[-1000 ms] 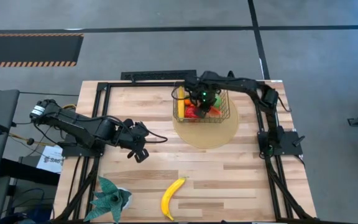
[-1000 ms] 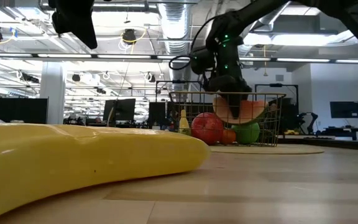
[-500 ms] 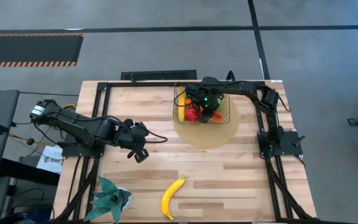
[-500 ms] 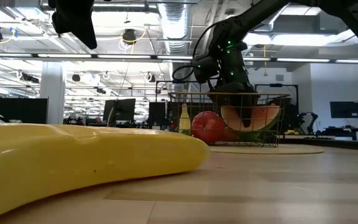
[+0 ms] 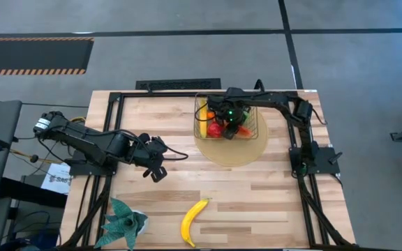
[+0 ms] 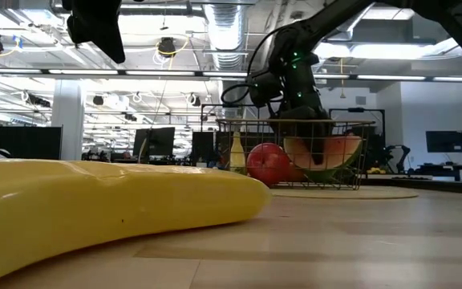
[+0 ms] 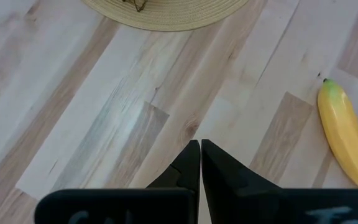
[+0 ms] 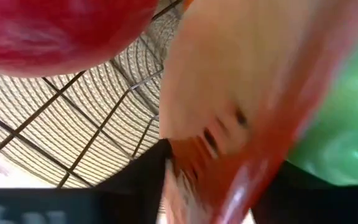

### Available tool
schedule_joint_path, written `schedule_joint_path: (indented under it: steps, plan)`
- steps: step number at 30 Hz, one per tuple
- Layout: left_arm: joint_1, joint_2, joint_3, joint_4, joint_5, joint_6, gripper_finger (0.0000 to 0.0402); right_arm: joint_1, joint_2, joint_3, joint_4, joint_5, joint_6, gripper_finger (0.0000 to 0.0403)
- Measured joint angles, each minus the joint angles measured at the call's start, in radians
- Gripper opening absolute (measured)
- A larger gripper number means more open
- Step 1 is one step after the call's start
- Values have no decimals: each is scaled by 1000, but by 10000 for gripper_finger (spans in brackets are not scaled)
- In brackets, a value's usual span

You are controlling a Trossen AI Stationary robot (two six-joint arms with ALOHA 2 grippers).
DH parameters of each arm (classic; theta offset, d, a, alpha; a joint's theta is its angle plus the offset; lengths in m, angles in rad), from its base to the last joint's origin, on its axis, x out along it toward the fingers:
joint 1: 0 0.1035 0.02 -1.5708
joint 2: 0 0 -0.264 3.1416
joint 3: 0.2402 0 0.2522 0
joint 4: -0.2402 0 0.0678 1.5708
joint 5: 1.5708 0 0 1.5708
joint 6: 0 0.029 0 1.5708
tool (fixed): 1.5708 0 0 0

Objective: Build produce basket
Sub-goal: Put the red watermelon into the wire basket, then put the yellow banana into the wire basket

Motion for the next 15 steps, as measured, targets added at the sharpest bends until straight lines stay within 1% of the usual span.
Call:
schedule_joint_path:
  steps: [3, 6, 8, 10, 15]
  plan:
    - [0, 0, 0, 0, 0, 0, 0, 6, 1, 29, -20, 0, 0, 272]
    - [0, 0, 0, 0, 6, 0, 0, 6, 2, 79, -64, 6, 0, 319]
    - [0, 0, 0, 0, 9, 0, 0, 6, 1, 126, -98, 6, 0, 333]
    - [0, 0, 0, 0, 9, 0, 0, 7, 1, 178, -135, 6, 1, 337]
    - [0, 0, 0, 3, 10, 0, 0, 28, 1, 361, -258, 6, 9, 323]
